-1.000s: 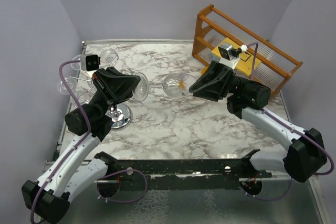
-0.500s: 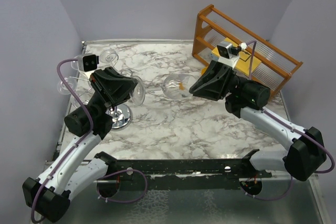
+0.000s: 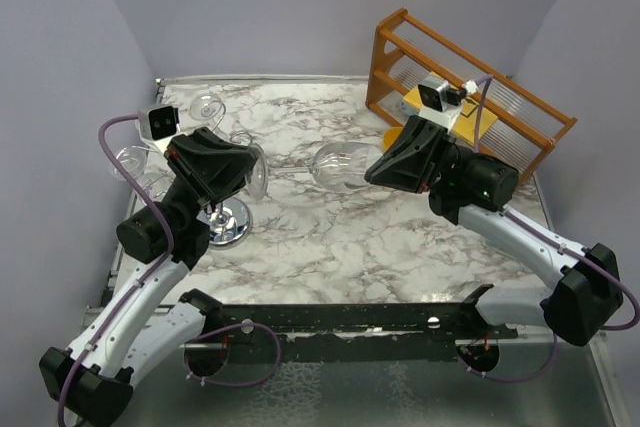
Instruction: Take the wine glass off the wine glass rack
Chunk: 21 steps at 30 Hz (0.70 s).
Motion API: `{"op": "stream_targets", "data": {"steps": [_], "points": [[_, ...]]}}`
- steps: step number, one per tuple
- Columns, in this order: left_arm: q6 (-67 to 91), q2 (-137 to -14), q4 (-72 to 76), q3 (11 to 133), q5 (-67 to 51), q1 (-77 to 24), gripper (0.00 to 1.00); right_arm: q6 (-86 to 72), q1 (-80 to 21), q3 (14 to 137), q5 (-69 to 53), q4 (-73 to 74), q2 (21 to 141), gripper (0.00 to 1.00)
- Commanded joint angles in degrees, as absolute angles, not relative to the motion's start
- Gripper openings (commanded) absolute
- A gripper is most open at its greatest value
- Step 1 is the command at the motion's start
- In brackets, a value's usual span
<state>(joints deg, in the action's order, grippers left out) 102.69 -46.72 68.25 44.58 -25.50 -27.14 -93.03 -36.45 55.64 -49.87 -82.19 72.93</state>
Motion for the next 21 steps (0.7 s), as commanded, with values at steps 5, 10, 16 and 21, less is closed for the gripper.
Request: {"op": "stream_targets", "data": {"steps": [5,10,16,21], "points": [[88.39,-41.49,50.23,47.36,-26.1,-27.25,0.38,-76.39,-36.92,53.2,-47.98,-76.63,62.4,0.01],[83.51,-39.54,42.52,48.24,-24.85,-27.25,0.62,-66.88,-36.88,51.3,-45.53,-64.64,56.16,0.01],[75.96,-36.04,32.4,48.69,-22.52,-27.25,0.9,-53.09,-36.91,50.66,-40.73,-39.63,48.01,0.01],[63.32,-31.09,12.65,53.19,-16.69,-27.27,0.95,-44.42,-36.91,54.0,-27.83,-9.55,41.29,0.01]]}}
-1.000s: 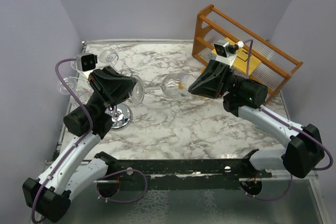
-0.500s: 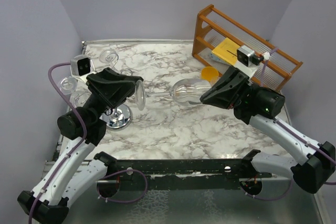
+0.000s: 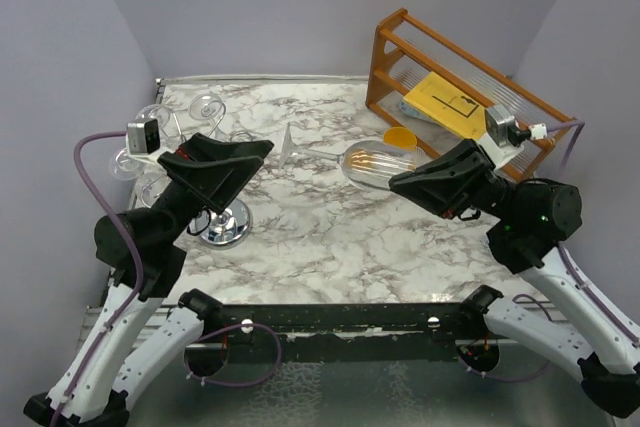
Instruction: Take the wine glass off the wine glass rack
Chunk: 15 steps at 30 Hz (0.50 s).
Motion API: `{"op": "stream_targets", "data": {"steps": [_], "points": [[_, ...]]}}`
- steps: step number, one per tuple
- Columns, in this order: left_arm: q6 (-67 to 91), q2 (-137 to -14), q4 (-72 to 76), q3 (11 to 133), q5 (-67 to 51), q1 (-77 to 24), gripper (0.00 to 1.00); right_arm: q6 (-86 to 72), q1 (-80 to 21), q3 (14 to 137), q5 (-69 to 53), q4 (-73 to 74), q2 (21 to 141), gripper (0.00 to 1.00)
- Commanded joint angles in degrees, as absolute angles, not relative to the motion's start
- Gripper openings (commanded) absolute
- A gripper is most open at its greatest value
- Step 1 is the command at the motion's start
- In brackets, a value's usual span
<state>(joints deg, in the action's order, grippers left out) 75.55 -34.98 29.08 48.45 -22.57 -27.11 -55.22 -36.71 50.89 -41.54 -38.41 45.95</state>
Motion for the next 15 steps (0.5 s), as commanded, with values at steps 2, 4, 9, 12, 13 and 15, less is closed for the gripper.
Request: {"op": "stream_targets", "data": {"steps": [2,4,9,12,13,15], "points": [[58.22,-29.01,4.67,55.43,-12.59,-27.25,0.96,-42.52,-36.91,56.39,-21.09,3.69,39.42,0.01],[54.35,-27.25,-2.52,57.33,-7.94,-27.25,0.97,-41.44,-36.86,58.67,-15.8,15.61,38.27,0.01],[49.1,-23.66,-9.02,58.61,-0.66,-27.25,0.99,-38.75,-36.91,64.92,-9.44,38.54,41.12,0.01],[47.95,-23.27,-9.04,59.09,0.28,-27.25,0.99,-38.33,-36.87,67.32,-8.27,50.11,45.08,0.01],[47.58,-23.43,-9.01,59.44,0.29,-27.25,0.99,-38.33,-36.84,67.72,-7.37,52.98,46.49,0.01],[47.11,-23.9,-9.33,59.97,0.06,-27.25,0.99,-38.16,-36.91,68.11,-5.54,57.85,49.24,0.01]]}}
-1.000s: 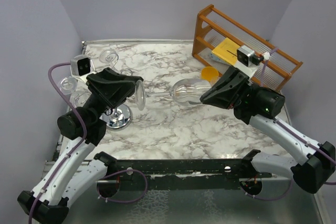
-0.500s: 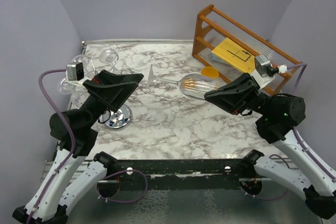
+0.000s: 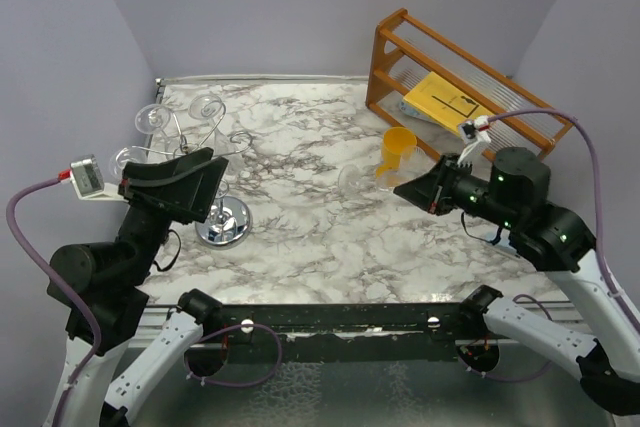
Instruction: Take the wine glass off the wine glass rack
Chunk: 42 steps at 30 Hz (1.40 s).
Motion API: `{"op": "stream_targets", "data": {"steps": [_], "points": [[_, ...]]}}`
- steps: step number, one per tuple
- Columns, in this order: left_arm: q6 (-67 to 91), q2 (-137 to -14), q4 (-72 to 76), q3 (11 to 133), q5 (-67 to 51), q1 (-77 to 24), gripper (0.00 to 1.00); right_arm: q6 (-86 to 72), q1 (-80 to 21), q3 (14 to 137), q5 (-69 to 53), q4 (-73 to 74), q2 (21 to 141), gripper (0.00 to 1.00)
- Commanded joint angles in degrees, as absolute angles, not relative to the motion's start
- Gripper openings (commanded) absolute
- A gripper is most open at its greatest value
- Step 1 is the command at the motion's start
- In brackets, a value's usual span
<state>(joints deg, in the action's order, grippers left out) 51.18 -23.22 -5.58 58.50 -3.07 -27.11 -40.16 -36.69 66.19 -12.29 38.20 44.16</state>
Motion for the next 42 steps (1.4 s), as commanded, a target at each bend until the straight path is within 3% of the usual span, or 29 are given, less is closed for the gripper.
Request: {"op": "stream_targets", "data": {"steps": [1,19,42], "points": [[46.97,-24.03,-9.47,60.08,-0.04,-27.25,0.99,-38.28,-36.88,68.32,-4.46,60.45,50.58,0.01],[43.49,-20.86,-14.54,63.19,2.34,-27.25,0.99,-42.65,-35.59,80.34,18.42,76.27,71.06,0.01],[39.55,-20.48,-16.69,65.39,4.0,-27.33,0.99,-36.47,-26.56,78.48,10.24,64.72,81.33,0.01]]}}
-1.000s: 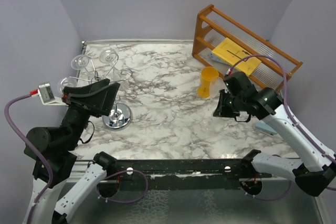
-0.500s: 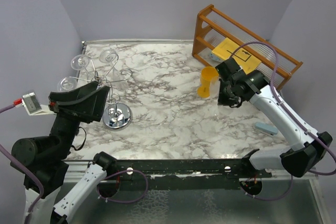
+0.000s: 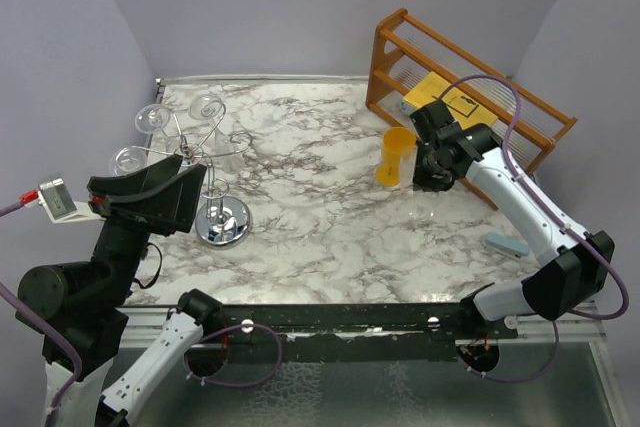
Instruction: Take the wine glass off the wine glass rack
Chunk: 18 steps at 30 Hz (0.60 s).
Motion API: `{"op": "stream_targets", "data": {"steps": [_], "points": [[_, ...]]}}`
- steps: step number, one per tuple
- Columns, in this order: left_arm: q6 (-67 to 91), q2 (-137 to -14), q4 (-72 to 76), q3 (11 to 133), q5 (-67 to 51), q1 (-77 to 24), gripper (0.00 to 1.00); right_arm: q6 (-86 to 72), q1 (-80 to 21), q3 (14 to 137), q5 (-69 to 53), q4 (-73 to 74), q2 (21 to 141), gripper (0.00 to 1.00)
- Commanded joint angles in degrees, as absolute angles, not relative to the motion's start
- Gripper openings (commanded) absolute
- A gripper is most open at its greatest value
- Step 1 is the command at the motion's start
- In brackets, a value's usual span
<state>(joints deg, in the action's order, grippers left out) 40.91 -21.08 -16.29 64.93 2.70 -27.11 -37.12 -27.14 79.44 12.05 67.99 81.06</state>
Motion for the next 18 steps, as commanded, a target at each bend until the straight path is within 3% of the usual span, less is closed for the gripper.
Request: {"op": "stream_targets", "data": {"steps": [1,13,18], "points": [[39.46,-20.56,-16.63,65.53,4.04,-27.33,0.99,-36.54,-26.5,78.37,9.94,64.49,81.45,0.01],[39.59,-20.83,-16.83,66.13,3.72,-27.33,0.99,-36.76,-25.38,76.43,10.01,63.67,81.55,0.01],[39.96,-20.82,-17.14,66.58,3.73,-27.33,0.99,-36.09,-25.3,77.03,10.38,63.37,81.17,0.25]]}}
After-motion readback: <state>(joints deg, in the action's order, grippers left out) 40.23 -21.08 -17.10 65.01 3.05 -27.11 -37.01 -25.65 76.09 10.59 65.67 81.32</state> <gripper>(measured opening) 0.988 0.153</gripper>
